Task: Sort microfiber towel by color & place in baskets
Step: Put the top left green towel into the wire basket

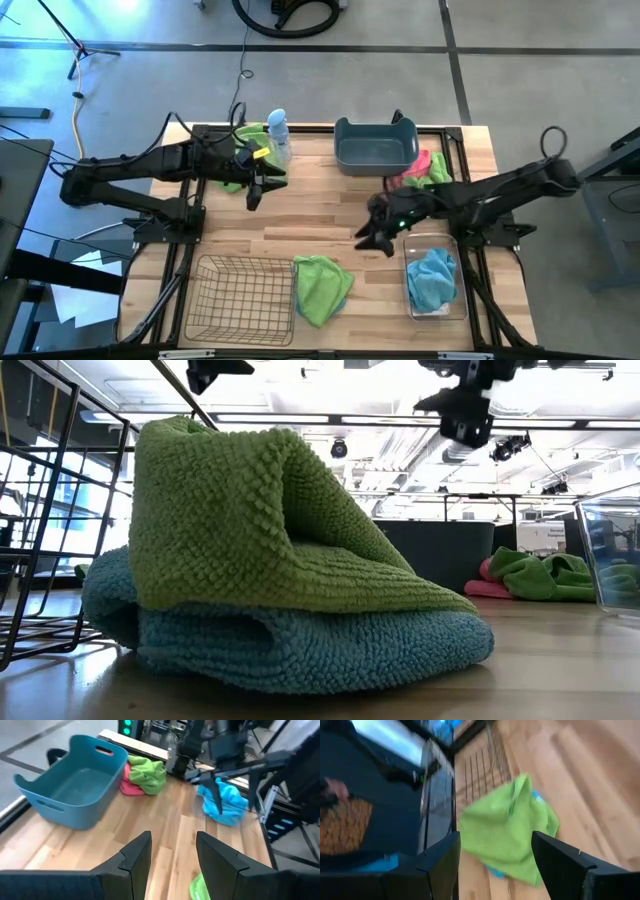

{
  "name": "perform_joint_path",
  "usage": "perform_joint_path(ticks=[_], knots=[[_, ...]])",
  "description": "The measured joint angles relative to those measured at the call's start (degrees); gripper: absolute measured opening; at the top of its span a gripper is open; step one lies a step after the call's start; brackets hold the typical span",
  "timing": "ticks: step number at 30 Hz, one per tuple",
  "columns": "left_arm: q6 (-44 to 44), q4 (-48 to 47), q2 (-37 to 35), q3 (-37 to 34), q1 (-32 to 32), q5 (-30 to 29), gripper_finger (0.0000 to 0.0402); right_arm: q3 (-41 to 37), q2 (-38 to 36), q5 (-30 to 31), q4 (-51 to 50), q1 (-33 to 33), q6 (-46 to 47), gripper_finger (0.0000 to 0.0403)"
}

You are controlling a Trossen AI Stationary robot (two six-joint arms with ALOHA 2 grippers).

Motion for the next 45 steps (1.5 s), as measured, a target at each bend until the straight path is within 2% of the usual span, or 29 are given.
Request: perform_joint_path(ticks=[7,12,18,22,24,30,34,37,40,45], knots=[[-1.10,1.00,0.00,-0.01,-3.82,-0.22,0.0142,5.66,6.04,-1.22,0.59,0.67,-6.53,0.0241],[-1.44,8.44,-1.88,-3.02,-7.59,-4.37,0.0142,10.98,4.77,5.81,0.85,-0.38,-13.33,0.0241],[-4.14,22.27,-8.20,-13.58,-10.74,-12.26,0.0142,13.87,2.51,13.17,0.77,-1.95,-19.80,0.0241],[-10.90,21.64,-12.19,-17.84,-11.03,-17.71,0.0142,13.95,2.43,13.71,0.28,-3.21,-19.68,0.0241],[-13.41,17.51,-13.00,-17.97,-11.01,-19.75,0.0142,13.95,2.43,13.81,-0.02,-3.44,-19.68,0.0241],[-15.80,10.09,-12.52,-17.84,-10.50,-21.75,0.0142,13.95,2.43,14.44,-0.50,-3.49,-19.26,0.0241],[-27.79,-9.11,-12.00,-14.15,-4.85,-29.93,0.0142,13.95,2.43,14.81,-0.53,-3.51,-19.14,0.0241],[-30.68,-24.51,-11.19,-10.74,3.16,-28.24,0.0142,13.95,2.43,17.01,-0.52,-3.51,-19.14,0.0241],[-26.61,-30.08,-9.69,-9.49,12.35,-24.20,0.0142,13.95,2.43,18.50,-0.55,-3.78,-19.32,0.0241],[-15.55,-30.95,-4.06,-9.54,26.59,-16.21,0.0142,13.95,2.43,19.16,-0.53,-5.24,-19.00,0.0241]])
